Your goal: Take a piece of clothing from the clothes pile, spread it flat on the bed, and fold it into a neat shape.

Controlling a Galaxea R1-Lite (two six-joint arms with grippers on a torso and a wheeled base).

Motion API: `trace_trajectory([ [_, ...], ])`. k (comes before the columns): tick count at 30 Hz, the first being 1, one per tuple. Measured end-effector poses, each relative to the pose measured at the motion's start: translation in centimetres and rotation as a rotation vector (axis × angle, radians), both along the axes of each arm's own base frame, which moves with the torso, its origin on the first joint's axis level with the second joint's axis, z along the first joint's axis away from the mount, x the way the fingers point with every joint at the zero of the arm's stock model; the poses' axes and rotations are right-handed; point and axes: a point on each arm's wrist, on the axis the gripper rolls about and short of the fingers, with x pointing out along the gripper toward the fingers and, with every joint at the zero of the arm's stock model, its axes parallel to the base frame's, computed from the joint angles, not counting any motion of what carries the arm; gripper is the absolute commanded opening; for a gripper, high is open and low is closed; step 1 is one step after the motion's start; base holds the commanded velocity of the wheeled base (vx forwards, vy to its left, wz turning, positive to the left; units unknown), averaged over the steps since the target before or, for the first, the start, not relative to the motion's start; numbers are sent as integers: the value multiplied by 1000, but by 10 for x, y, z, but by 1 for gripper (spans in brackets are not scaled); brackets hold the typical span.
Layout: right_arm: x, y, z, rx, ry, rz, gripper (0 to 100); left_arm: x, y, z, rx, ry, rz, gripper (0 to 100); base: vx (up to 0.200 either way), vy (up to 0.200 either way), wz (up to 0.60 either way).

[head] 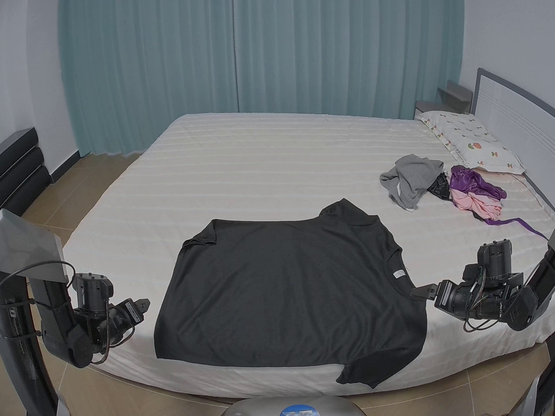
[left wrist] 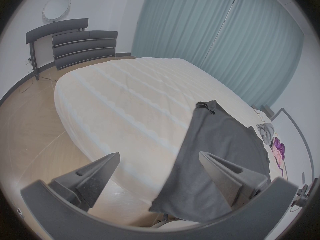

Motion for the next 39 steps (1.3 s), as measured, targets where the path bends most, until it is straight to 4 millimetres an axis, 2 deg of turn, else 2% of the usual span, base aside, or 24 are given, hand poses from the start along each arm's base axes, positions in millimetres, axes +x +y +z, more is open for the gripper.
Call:
trace_trajectory([
  [9, 0, 3, -2, 1, 6, 12, 100, 0, -1, 0, -14, -1, 4, 100, 0, 0, 0],
  [15, 1, 3, -2, 2, 6, 14, 100, -1, -8, 0, -43, -4, -1, 100, 100, 0, 0],
  [27, 1, 3, -4, 1, 14, 15, 100, -4, -17, -2, -47, 12, -29, 100, 0, 0, 0],
  [33, 0, 4, -5, 1, 21, 16, 100, -5, -22, -4, -53, 20, -39, 100, 0, -200, 0],
  [39, 1, 4, -8, 0, 29, 17, 100, -6, -23, -5, -48, 25, -39, 100, 0, 0, 0],
])
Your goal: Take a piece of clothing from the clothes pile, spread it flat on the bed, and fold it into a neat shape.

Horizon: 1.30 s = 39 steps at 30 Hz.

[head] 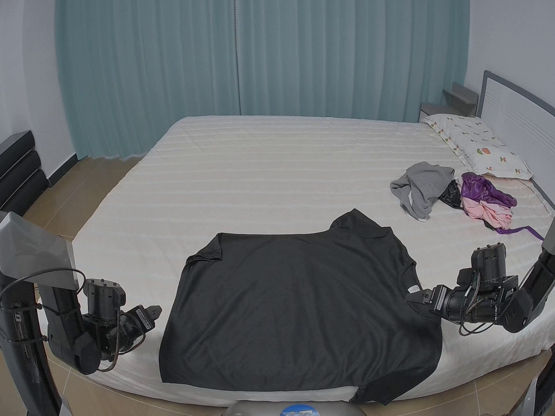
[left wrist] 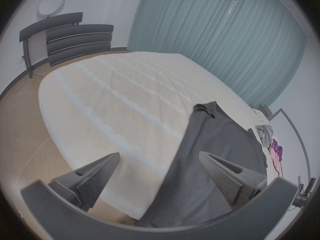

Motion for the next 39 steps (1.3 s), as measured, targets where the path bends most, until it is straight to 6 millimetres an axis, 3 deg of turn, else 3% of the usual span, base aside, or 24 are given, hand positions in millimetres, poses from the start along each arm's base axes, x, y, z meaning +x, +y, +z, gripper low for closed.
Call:
trace_trajectory([
  [13, 1, 1, -2, 0, 8, 1, 100, 2, -1, 1, -1, -8, -2, 100, 0, 0, 0],
  [18, 2, 5, -1, 7, 1, 12, 100, 11, -2, 4, -8, -46, 0, 100, 0, 0, 0],
  [24, 10, 10, 5, 31, -28, 0, 100, 39, -6, 11, -16, -103, -7, 100, 0, 0, 0],
  [30, 14, 11, 8, 42, -41, -7, 100, 82, -18, 21, -26, -144, -29, 100, 0, 0, 0],
  [39, 16, 9, 9, 65, -37, -37, 100, 147, -65, 24, -52, -200, -119, 100, 0, 0, 0],
])
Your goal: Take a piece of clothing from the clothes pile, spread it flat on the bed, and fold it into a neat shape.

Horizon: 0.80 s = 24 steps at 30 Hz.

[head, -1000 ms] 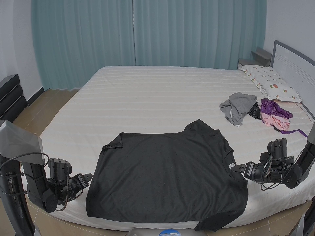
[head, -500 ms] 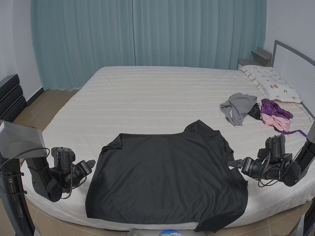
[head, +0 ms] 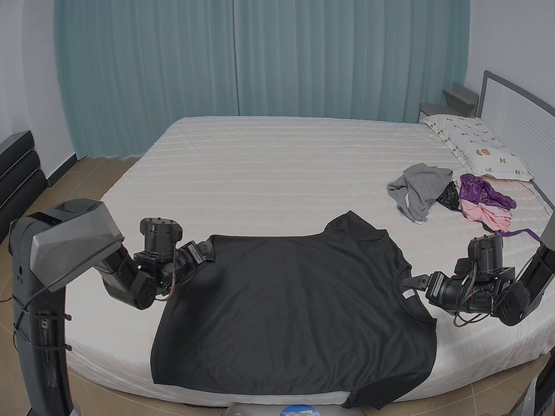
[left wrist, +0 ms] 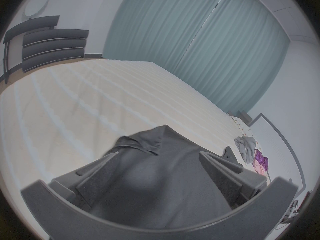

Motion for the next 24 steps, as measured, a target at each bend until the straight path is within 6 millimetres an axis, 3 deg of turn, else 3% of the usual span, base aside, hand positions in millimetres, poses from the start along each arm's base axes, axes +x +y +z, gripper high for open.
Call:
trace_trajectory([
  [10, -1, 0, -1, 20, 14, -20, 100, 52, -38, -18, -68, 59, -35, 100, 0, 0, 0],
  [18, 0, 2, -3, 25, 21, -19, 100, 66, -61, -24, -133, 127, -79, 100, 0, 0, 0],
  [24, 1, 5, -4, 25, 24, -9, 100, 76, -67, -35, -131, 131, -83, 100, 0, 0, 0],
])
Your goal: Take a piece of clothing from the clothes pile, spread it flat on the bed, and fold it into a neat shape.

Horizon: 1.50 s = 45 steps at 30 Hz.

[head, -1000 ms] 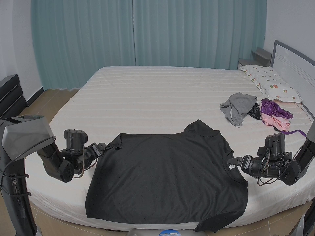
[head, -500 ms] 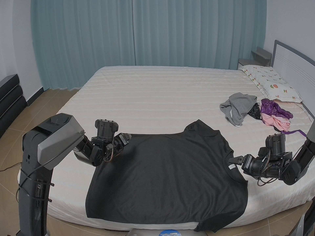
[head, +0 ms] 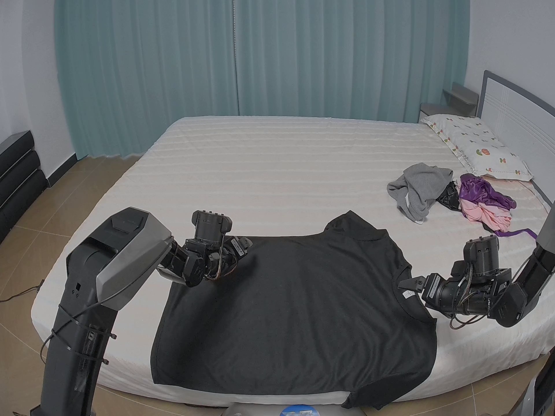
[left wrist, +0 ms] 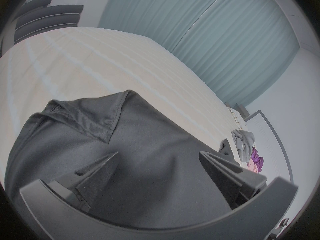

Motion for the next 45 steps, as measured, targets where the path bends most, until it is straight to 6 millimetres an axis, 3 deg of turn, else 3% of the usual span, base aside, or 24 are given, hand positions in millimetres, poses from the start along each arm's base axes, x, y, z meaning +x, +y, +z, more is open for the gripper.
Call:
trace_trajectory([
  [6, 1, 2, -2, -2, 7, 6, 100, 20, 8, 0, -8, -49, 37, 100, 0, 0, 0],
  [23, 12, 10, -9, -36, -1, -8, 100, 77, 67, 12, 41, -328, 340, 100, 0, 0, 0],
  [32, 13, 9, -12, -39, 4, -14, 100, 70, 84, 13, -16, -271, 372, 100, 0, 0, 0],
  [40, 13, 9, -13, -39, 8, -15, 100, 47, 79, 32, -161, -183, 291, 100, 0, 0, 0],
  [45, 12, 10, -14, -38, 12, -12, 100, 30, 63, 34, -200, -107, 191, 100, 0, 0, 0],
])
